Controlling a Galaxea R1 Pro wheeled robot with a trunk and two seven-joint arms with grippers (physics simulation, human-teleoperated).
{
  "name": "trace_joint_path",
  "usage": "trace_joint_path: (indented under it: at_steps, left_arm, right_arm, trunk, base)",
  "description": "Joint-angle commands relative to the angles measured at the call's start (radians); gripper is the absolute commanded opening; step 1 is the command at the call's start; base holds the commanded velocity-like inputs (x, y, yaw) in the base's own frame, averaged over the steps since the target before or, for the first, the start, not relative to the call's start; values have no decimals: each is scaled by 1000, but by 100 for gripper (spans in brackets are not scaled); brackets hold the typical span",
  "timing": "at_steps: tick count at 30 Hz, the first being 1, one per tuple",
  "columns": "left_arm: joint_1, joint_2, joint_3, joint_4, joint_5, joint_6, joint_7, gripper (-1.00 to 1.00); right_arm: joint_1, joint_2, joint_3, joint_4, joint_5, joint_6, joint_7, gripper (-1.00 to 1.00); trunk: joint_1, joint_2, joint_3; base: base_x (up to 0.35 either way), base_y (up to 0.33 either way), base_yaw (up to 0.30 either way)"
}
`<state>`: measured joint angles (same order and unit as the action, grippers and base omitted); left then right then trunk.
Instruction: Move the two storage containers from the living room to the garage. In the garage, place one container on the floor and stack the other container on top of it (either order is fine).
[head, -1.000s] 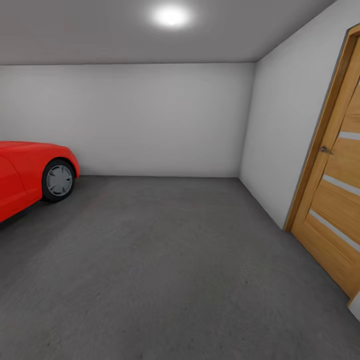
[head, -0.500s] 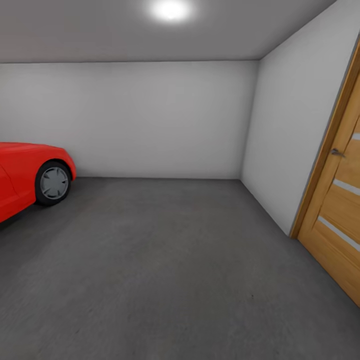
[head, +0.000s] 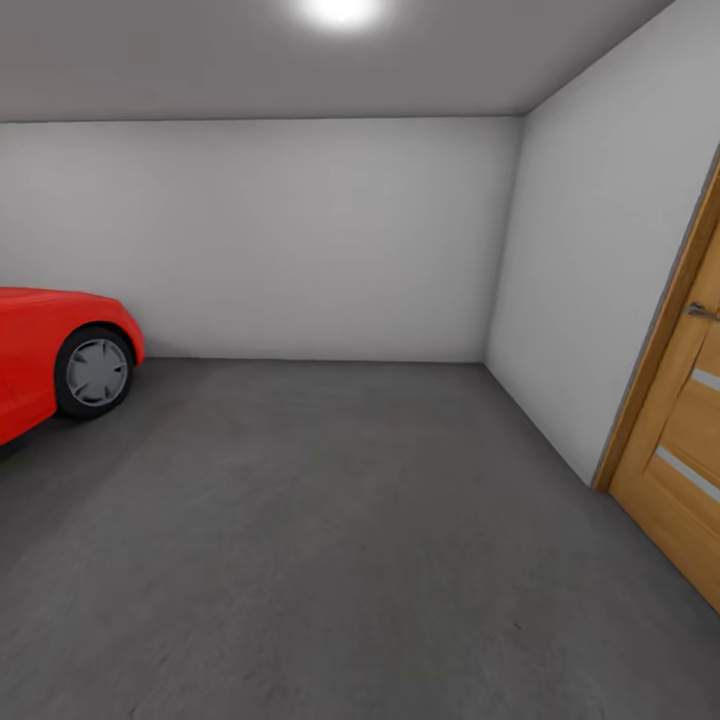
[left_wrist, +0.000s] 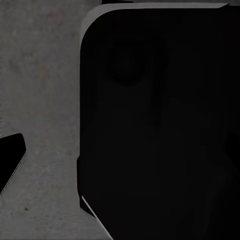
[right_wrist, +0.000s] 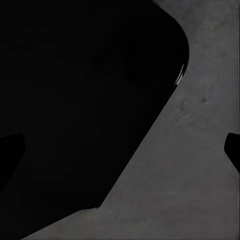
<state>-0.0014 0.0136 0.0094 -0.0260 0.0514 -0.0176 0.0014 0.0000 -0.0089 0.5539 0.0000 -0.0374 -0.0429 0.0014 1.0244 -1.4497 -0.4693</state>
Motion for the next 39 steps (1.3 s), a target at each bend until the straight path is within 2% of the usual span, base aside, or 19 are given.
trace_joint_path:
  at_steps: [1,39]
  left_arm:
    - [0,0,1,0,5,-2,0,100]
    - [0,0,1,0,6,-2,2,100]
  right_arm:
    - [0,0,4,0,-4,-5,0,100]
    - [0,0,4,0,0,-6,0,100]
  trunk:
    - [1,0,-1]
    - [1,0,-1]
  base:
    - [324,0,-28]
    - [324,0,-233]
